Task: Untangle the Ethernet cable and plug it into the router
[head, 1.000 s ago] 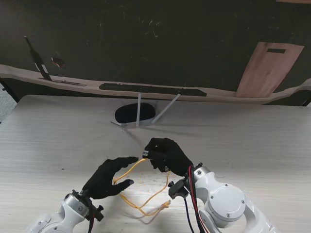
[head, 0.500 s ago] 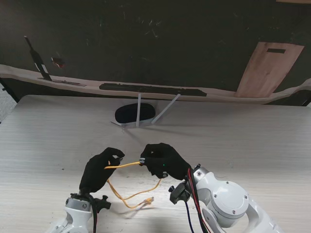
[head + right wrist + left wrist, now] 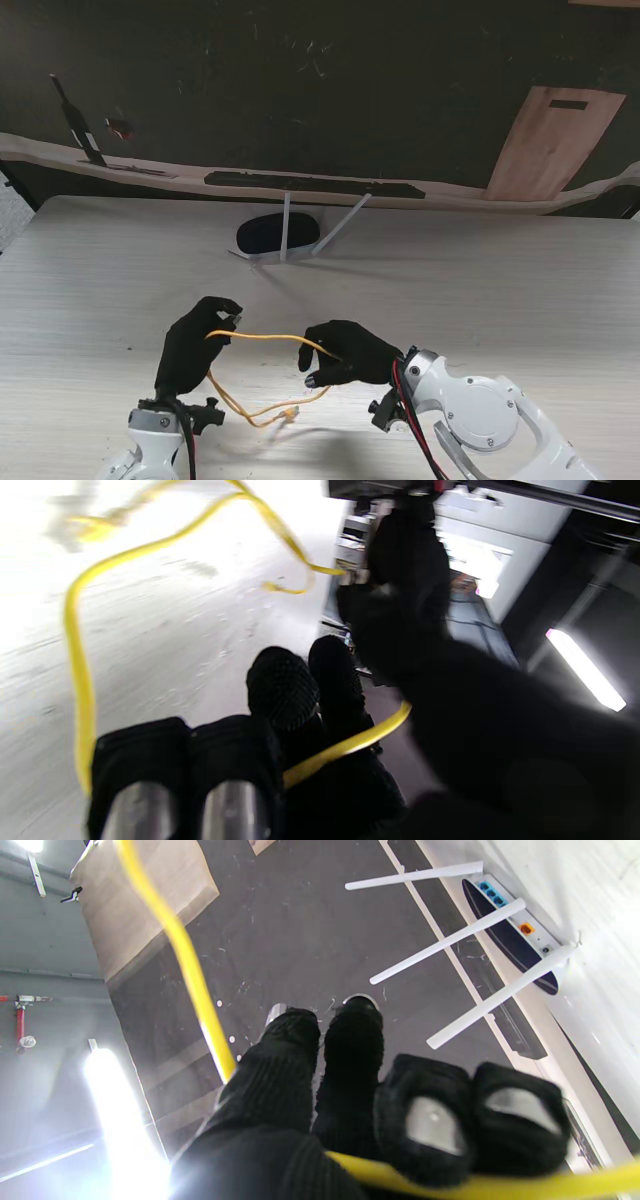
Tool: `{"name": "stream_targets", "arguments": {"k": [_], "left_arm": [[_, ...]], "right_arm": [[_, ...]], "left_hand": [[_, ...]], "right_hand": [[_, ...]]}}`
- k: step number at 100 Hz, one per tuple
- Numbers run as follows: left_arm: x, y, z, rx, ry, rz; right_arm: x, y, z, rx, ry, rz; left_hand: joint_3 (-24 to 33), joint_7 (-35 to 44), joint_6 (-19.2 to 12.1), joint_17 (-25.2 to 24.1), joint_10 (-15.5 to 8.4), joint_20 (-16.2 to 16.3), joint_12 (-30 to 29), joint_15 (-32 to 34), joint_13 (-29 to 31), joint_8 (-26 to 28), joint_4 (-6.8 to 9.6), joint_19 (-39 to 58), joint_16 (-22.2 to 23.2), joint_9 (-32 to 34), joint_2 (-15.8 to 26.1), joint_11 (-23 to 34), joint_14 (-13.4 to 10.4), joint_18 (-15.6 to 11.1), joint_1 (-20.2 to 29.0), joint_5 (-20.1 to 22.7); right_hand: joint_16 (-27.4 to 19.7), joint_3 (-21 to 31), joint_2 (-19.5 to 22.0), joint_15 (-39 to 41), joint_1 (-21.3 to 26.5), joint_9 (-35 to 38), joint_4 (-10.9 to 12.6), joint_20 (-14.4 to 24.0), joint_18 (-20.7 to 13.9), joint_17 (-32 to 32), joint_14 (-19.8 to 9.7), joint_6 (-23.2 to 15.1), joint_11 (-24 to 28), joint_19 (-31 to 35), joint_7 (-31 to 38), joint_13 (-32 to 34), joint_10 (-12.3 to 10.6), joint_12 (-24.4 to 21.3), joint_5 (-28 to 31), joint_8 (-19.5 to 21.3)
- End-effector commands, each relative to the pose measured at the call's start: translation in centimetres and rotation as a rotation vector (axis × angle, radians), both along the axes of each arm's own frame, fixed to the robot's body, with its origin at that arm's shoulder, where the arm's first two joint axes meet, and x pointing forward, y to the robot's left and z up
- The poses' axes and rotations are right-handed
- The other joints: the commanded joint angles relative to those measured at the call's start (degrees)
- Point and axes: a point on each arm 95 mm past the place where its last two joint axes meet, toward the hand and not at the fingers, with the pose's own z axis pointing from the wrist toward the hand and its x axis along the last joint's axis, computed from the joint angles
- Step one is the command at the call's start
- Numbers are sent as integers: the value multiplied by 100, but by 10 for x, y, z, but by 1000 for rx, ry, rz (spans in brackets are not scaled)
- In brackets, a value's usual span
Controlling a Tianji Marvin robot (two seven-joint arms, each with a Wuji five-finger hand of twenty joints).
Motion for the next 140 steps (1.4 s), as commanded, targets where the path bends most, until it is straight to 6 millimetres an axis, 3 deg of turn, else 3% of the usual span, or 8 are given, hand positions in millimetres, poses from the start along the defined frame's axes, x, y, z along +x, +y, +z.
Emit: {"name": "stream_targets", "arguments": {"k": [1,12,23,67,91,109,122,140], "left_arm": [[-2,2,1,-1,-4,1],[-2,8,2,6,-14,-4],[-2,12,3,16,-15,-9],[-3,26,0,114,72,-57],[-1,24,-2,113,95,-57],[1,16,-5,99,121,-82],[4,12,-7,87,130,-91],[5,9,-9,84,133,-63]], "right_arm": [[-4,-6,2,-110,-22,10],[-5,-9,-1,-294,-171,-42],[-4,-16,-3,-395,-252,-91],[9,-67,5,-554,-546,-409],[9,-80,9,-467,-546,-498],[11,-70,5,-367,-476,-467],[15,-57,1,-337,-438,-430],[21,-44,-3,-301,-386,-403]], "left_hand": [[-115,109,35,335,-115,-77,74,378,141,29,150,1154,99,190,152,129,448,-10,341,-33],[-87,96,10,336,-108,-90,60,378,141,6,156,1161,99,200,104,121,448,-21,325,20],[-53,69,-10,336,-104,-102,49,359,139,-19,156,1170,93,205,81,114,448,-37,297,59],[135,-109,-57,-25,-41,-124,-44,67,138,-76,140,952,0,70,79,-63,472,-12,170,108],[149,-165,-29,-175,-19,-61,-62,-63,137,-79,138,825,-25,29,87,-124,488,17,167,94],[-138,-305,3,-1782,80,866,-357,-1588,-689,-72,180,-842,-73,-377,281,-630,964,325,366,-8],[-252,-562,54,-3599,256,760,-802,-3135,-2206,-153,186,-2368,-263,-1009,337,-1403,1177,117,364,-40],[-225,-971,209,-4404,384,539,-1176,-3942,-3007,-239,240,-3019,-355,-1507,185,-1952,1199,-68,-157,-91]], "right_hand": [[100,-227,732,247,444,277,-110,264,-1257,335,-716,-83,227,1415,354,-102,1157,74,-107,-427],[133,-400,1313,261,386,365,-204,369,-1300,344,-702,-70,239,1415,353,-103,1167,85,-26,-465],[144,-507,1516,259,404,338,-225,386,-1287,342,-675,-59,225,1415,326,-104,1192,90,-46,-482],[179,-537,1555,289,357,471,-218,403,-1232,339,-670,-35,259,1415,291,-104,1194,101,36,-552],[216,-524,1559,300,259,556,-246,428,-1168,330,-644,32,300,1415,298,-108,1215,112,101,-600],[226,-516,1573,276,228,563,-259,325,-990,302,-632,40,300,1415,309,-103,1224,112,110,-613],[219,-545,1639,260,233,539,-264,193,-890,283,-637,34,292,1415,324,-104,1238,112,76,-600],[209,-567,1676,250,218,509,-262,100,-839,273,-642,22,284,1415,334,-103,1238,111,51,-598]]}}
